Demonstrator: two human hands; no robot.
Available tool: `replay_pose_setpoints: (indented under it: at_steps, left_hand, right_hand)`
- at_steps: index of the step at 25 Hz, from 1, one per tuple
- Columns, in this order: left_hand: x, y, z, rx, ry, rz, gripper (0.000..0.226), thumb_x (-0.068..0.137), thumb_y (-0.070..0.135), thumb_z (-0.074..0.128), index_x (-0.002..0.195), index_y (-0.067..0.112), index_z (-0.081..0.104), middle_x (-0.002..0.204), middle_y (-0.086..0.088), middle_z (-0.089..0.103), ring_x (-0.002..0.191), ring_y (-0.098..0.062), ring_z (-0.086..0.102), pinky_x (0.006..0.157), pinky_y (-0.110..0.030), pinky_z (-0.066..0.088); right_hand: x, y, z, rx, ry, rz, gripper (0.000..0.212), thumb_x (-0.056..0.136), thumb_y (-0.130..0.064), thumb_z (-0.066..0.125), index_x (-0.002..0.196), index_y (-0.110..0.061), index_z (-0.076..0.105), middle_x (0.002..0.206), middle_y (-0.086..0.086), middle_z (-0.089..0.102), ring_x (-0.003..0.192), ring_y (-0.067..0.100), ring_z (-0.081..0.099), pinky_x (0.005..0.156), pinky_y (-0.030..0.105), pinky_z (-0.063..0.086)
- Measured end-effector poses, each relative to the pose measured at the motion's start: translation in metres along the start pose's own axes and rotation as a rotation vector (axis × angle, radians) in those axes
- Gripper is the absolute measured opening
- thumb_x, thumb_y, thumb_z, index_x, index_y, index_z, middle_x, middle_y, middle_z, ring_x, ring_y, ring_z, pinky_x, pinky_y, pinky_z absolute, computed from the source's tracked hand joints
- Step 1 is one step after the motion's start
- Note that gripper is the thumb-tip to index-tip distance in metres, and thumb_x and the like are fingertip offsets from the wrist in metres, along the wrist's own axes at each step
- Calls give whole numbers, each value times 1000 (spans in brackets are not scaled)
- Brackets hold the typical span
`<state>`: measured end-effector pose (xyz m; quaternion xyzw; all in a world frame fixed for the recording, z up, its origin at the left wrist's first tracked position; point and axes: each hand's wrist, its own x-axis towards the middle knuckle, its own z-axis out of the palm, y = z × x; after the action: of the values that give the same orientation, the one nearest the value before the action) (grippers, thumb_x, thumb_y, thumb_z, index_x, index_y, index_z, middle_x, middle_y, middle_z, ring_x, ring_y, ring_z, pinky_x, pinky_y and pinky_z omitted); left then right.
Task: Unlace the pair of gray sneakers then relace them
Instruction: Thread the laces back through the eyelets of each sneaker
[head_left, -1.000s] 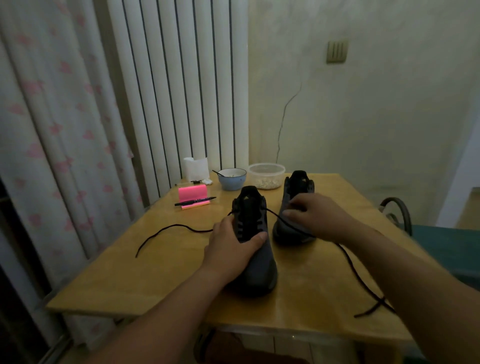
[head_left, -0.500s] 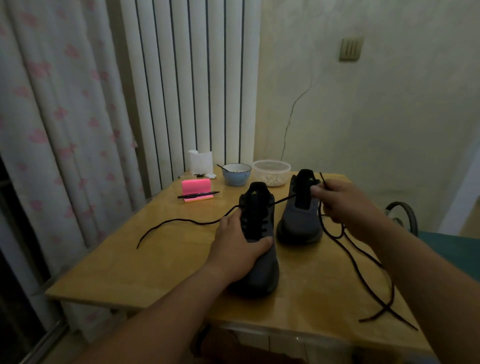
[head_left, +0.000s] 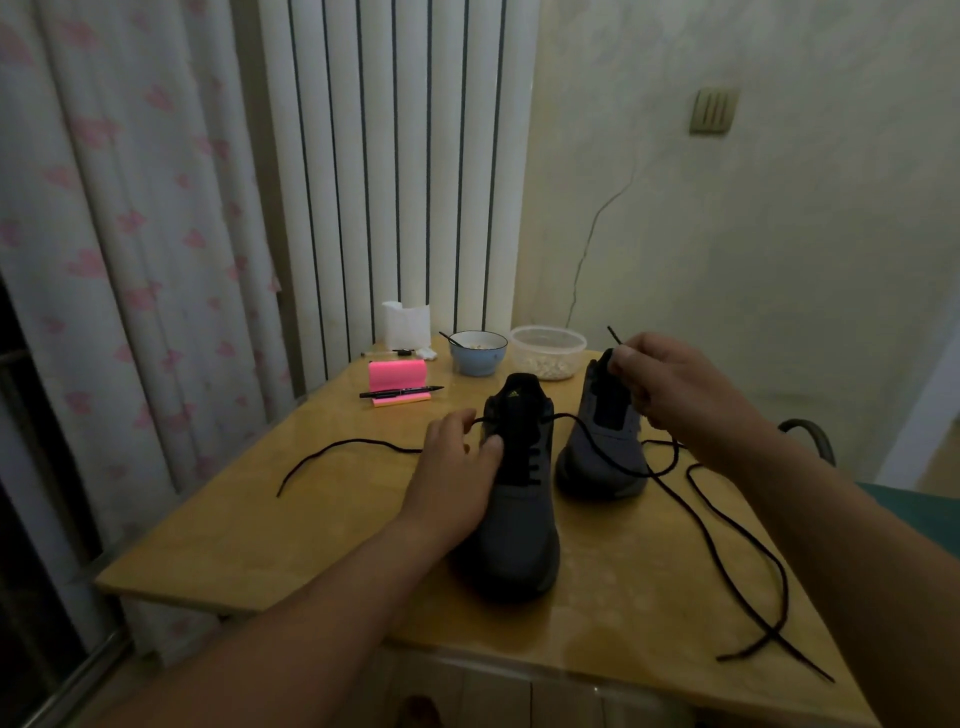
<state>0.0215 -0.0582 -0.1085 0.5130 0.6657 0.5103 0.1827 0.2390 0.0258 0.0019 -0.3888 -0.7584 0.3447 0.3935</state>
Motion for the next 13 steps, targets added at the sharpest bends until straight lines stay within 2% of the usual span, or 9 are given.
replay_pose_setpoints:
  at_steps: [2,4,6,10,13]
  left_hand:
    - [19,3,-10,21,44,7,44,109,31,52,152,21,47,152,1,48,128,-11,49,106,-33,45]
    - [42,13,-21,76,-2,36,39,111,26,46,149,17,53,148,-2,54,126,-11,49,102,-30,41]
    - [62,25,-30,128,-117,61,38,113,25,41,146,14,57,142,-3,59,125,-15,51,100,-30,39]
    - [96,43,-34,555,-426,143,39,115,26,36,140,15,63,144,-10,59,133,-28,51,111,-39,39]
    - [115,46,-34,521,-583,83,31,108,42,52,126,24,69,131,-3,61,125,-23,53,105,-41,41]
  right_hand:
    - [1,-2,2,-2,-4,-35,25,108,-30,52,102,-17,72,75,4,57,63,16,48,60,33,40]
    - [6,1,9,26,-6,-26,25,109,-29,52,105,-21,76,79,4,62,64,15,48,60,31,39]
    - [10,7,20,26,-8,-20,24,109,-27,53,108,-24,77,83,0,70,63,12,50,62,30,40]
    - [15,19,40,9,-7,-53,18,106,-20,59,111,-16,75,86,-1,79,59,-8,58,68,20,39]
    - [19,25,46,39,-6,-29,14,105,-25,61,105,-21,74,89,-3,79,59,-3,56,66,25,43]
